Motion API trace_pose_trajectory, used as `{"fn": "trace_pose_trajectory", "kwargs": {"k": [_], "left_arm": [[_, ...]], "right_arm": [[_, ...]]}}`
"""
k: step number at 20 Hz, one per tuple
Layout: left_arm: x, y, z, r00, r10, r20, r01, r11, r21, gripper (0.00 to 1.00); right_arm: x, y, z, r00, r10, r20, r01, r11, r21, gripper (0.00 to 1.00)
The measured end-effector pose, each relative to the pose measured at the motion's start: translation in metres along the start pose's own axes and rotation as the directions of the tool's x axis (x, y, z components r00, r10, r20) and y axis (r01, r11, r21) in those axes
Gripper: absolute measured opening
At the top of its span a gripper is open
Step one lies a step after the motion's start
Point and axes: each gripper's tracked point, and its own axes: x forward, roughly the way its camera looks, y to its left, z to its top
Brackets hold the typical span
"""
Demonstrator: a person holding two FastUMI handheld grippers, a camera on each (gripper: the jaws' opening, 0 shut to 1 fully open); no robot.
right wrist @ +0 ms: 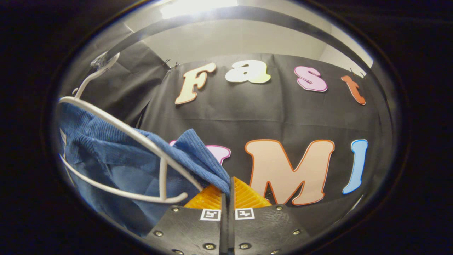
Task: Grasp the clothes on the hanger with both hands and then place them into the laundry hamper below.
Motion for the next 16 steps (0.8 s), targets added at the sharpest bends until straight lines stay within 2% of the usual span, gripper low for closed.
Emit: {"fn": "trace_pose_trajectory", "kwargs": {"k": [5, 6, 7, 11, 14, 16], "left_arm": [[0.004, -0.010, -0.017, 0.999, 0.002, 0.045, 0.000, 0.999, -0.038, 0.01], [0.007, -0.011, -0.020, 0.999, -0.001, 0.044, 0.003, 0.999, -0.045, 0.03], [0.009, -0.013, -0.021, 1.000, -0.012, 0.023, 0.013, 0.999, -0.042, 0.01], [0.008, -0.004, -0.009, 0.998, -0.055, -0.011, 0.056, 0.990, 0.129, 0.02], [0.013, -0.006, 0.003, 0.995, -0.100, -0.014, 0.101, 0.978, 0.184, 0.01], [0.011, -0.005, 0.001, 0.993, -0.117, -0.015, 0.117, 0.973, 0.200, 0.00]], "right_arm": [[0.001, -0.001, -0.003, 0.999, 0.020, -0.027, -0.020, 1.000, 0.013, 0.00], [0.000, -0.001, -0.002, 1.000, 0.016, -0.026, -0.015, 1.000, 0.023, 0.00], [0.000, -0.001, 0.000, 1.000, 0.011, -0.023, -0.010, 0.999, 0.040, 0.00], [0.000, -0.001, 0.001, 1.000, -0.018, 0.005, 0.018, 0.999, 0.047, 0.00], [-0.002, -0.001, -0.001, 1.000, 0.000, -0.006, 0.000, 0.999, 0.035, 0.02], [-0.002, 0.000, -0.006, 0.999, 0.009, -0.037, -0.008, 1.000, 0.017, 0.00]]}}
